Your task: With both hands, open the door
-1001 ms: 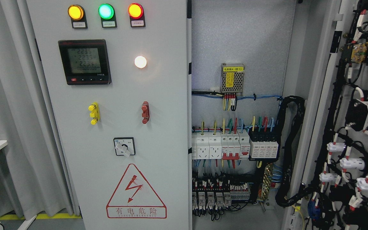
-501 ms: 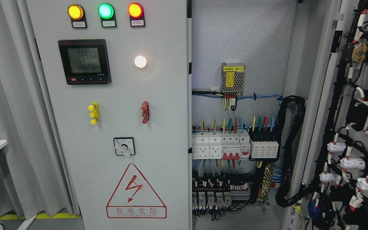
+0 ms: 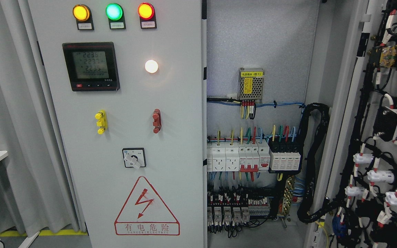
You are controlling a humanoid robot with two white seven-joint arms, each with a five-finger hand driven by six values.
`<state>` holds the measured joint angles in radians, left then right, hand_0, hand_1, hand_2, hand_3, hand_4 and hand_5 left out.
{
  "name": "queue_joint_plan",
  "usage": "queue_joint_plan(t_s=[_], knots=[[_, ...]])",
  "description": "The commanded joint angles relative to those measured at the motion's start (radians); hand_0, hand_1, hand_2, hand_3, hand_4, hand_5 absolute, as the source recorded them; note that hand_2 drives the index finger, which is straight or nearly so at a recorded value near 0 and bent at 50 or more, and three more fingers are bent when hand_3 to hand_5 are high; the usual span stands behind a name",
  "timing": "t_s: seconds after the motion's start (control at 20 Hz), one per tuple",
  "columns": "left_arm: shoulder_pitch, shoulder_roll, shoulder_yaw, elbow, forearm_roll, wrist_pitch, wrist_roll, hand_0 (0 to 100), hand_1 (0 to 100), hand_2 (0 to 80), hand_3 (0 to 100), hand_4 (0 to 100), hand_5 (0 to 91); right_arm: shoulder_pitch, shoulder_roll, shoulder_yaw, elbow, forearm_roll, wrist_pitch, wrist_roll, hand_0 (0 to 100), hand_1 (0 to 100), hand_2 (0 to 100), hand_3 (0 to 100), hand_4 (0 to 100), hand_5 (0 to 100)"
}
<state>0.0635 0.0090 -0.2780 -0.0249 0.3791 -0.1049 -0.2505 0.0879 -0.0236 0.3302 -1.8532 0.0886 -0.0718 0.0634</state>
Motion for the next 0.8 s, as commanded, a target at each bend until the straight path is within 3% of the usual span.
queue_joint_plan(t_s=[0.0,0.5,0.75], knots=[[-0.007,0.016,0.008,0.002,0.0,-0.033,0.0,29,0,2.9,3,3,0.0,-0.065,0.021,-0.049,-0.124,0.043,0.0,-0.001,22,0,0,0,0,0],[-0.028,0.026,0.01,-0.001,0.003,-0.047,-0.006,29,0,2.9,3,3,0.0,-0.24,0.024,-0.12,-0.077,0.036,0.053,-0.004,22,0,0,0,0,0],[-0.03,0.026,0.013,-0.007,0.003,-0.047,-0.006,29,0,2.9,3,3,0.0,-0.312,0.024,-0.125,-0.02,0.023,0.063,-0.004,22,0,0,0,0,0]])
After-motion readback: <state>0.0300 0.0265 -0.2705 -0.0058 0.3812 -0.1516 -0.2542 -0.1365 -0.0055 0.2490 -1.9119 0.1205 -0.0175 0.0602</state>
